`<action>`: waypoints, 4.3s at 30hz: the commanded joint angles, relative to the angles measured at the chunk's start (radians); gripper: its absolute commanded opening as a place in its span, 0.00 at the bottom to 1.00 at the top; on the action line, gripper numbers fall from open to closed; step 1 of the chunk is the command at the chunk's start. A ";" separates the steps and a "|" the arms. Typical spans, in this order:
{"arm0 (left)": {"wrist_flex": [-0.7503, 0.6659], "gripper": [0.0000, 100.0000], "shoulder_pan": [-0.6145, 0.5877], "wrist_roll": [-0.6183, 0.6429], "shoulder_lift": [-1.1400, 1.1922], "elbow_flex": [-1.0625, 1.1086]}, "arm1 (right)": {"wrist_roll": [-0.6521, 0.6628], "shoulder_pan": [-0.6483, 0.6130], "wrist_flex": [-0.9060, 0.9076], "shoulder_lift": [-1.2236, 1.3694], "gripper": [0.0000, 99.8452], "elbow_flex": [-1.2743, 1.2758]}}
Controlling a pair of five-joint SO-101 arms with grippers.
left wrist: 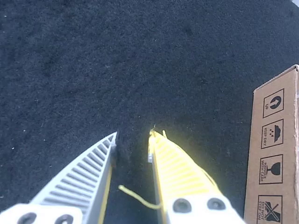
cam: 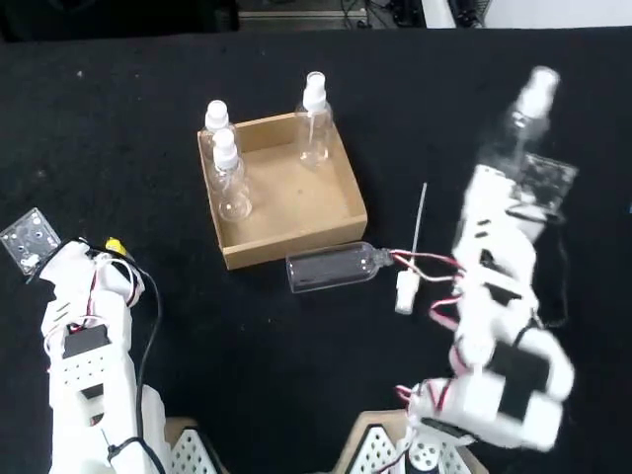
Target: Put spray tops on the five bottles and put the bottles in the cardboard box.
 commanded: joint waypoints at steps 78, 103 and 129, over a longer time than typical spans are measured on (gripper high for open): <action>-0.025 0.09 0.001 -0.003 -0.015 -0.015 | 0.069 0.133 -0.781 0.524 0.36 0.002; -0.025 0.09 -0.001 -0.003 -0.015 -0.008 | -0.448 0.169 1.686 0.001 0.33 -1.001; -0.025 0.09 -0.001 -0.003 -0.015 -0.008 | -0.534 0.239 2.292 1.208 0.47 -2.755</action>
